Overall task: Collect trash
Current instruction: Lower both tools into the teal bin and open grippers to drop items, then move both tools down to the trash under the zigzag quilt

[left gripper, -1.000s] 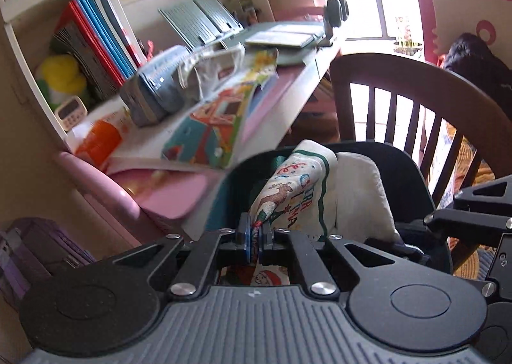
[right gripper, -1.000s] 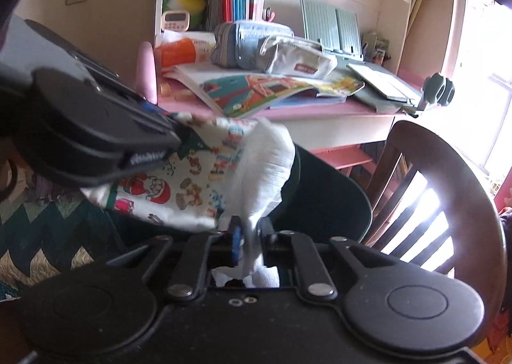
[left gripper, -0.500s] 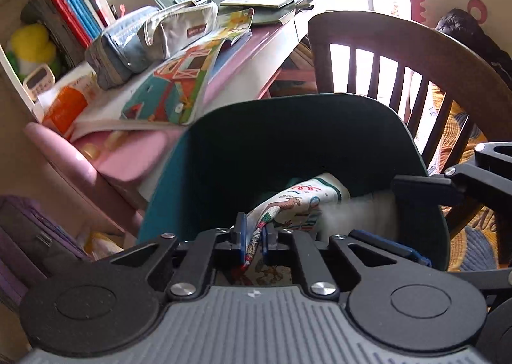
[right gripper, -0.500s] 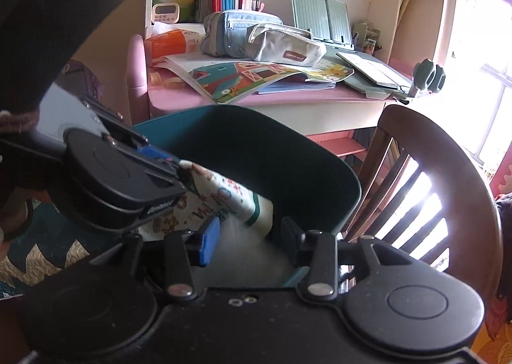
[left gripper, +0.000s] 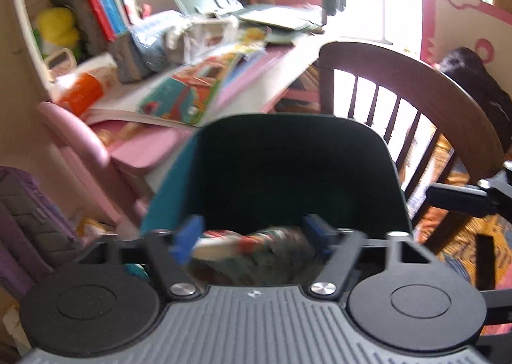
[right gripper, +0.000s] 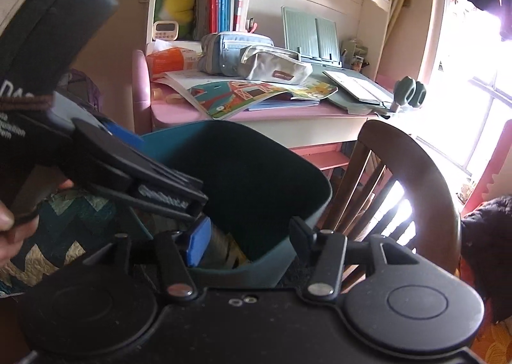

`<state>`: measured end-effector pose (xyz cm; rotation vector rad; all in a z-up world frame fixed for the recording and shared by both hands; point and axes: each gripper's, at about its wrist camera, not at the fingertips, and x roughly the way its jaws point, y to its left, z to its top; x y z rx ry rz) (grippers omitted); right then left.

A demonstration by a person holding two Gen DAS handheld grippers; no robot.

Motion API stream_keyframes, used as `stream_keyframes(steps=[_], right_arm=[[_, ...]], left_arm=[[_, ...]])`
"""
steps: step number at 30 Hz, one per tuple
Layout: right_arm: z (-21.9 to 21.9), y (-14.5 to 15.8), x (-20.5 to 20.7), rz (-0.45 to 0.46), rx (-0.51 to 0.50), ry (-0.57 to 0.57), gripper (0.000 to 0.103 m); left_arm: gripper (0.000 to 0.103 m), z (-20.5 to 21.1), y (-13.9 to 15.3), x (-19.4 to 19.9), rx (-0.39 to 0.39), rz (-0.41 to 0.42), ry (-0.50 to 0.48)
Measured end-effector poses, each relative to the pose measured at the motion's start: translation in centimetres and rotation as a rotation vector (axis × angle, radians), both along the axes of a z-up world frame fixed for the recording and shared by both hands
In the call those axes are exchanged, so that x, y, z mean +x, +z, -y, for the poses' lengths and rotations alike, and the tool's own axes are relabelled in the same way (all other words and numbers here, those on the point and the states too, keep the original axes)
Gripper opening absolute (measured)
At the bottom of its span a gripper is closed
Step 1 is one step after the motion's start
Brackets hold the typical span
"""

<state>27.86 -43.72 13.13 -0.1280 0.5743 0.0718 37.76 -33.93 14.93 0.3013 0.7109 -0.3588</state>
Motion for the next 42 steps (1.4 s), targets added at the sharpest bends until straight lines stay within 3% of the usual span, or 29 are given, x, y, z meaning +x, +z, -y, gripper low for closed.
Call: stream_keyframes(steps=[11,26,28,32,37,42], right_arm=[[-0.8,1.9,-4.0,0.051,0.042,0.055,0.058],[-7.2,3.2,-9.7,0.097,0.096,0.232,0.059],[-8.5,2.8,-10.0,0.091,0.109,0.263,0.059],[-11.5,1.7,-10.5,0.071,0.124,0.322,0.059],[-16.3,-1.3,-9.9,0.006,0.13,0.387,0.059],[-20.9,-5.8,-8.0,-0.095,0.185,0.427,0.06]], left_arm=[[0.084,-4.0,3.2,-4.8,-0.118,0.085,0.025],[0.085,-14.2,4.9,-13.8,-0.239,0.154,0.113],[0.086,-16.0,4.9,-15.0,-0.249,0.166,0.131],[0.097,-19.9,4.8,-17.4,-0.286,0.203,0.188],[0.098,-24.7,3.6,-19.5,-0.305,0.25,0.254],[0.099,-29.4,0.4,-20.2,-0.283,0.276,0.32]])
